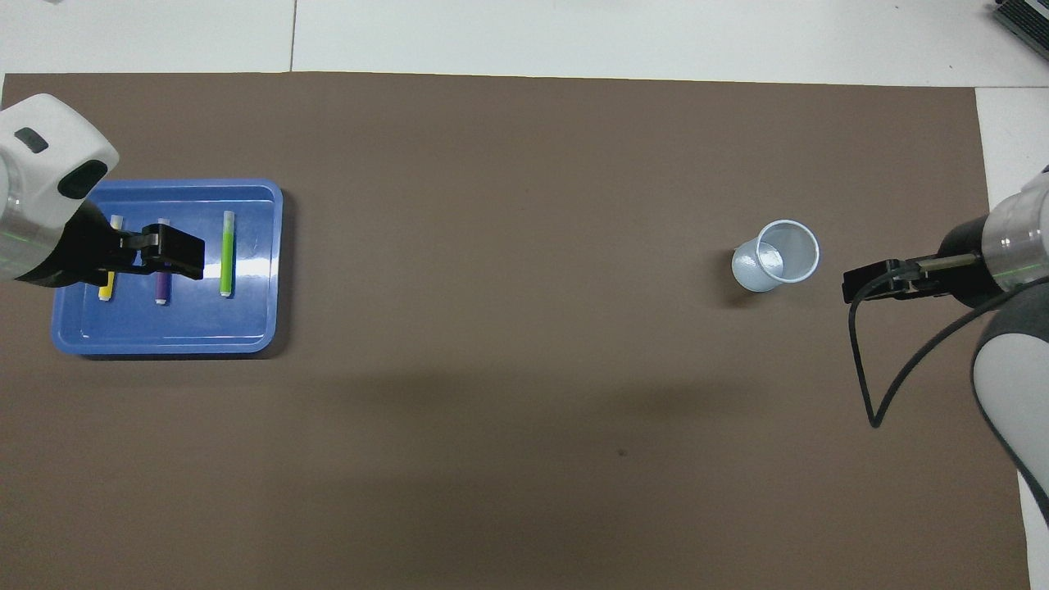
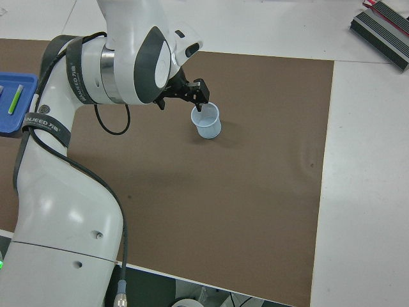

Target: Transfer and insert pens with both arms

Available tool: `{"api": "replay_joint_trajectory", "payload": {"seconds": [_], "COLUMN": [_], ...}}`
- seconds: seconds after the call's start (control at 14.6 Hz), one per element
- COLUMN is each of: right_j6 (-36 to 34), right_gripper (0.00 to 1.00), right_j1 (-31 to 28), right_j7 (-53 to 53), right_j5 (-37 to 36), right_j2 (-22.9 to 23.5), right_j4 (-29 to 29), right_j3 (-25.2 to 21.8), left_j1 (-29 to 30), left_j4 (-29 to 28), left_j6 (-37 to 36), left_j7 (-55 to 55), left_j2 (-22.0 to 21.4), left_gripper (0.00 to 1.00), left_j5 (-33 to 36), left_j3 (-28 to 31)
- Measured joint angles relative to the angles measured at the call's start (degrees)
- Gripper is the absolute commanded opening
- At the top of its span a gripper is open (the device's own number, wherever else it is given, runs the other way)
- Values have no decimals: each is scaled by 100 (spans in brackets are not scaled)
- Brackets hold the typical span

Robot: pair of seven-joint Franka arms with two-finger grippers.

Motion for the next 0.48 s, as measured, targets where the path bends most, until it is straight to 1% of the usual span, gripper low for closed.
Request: {"api": "replay_joint_trajectory", "payload": {"seconds": [0.27,0.48], "right_j6": [0,0], "right_gripper": [100,100], "right_j1": [0,0], "right_j7": [0,0], "right_j5": [0,0], "right_j2": [0,0], "right_j4": [0,0], "right_j3": [0,0], "left_j1": [75,270], "left_j4": [-426,-756], "left_j6": [593,1149], "left_j7": [10,297], "left_j2": [-30,92], "left_gripper": [100,100], "left_j5": [-4,-4], "left_j3": [36,40]}}
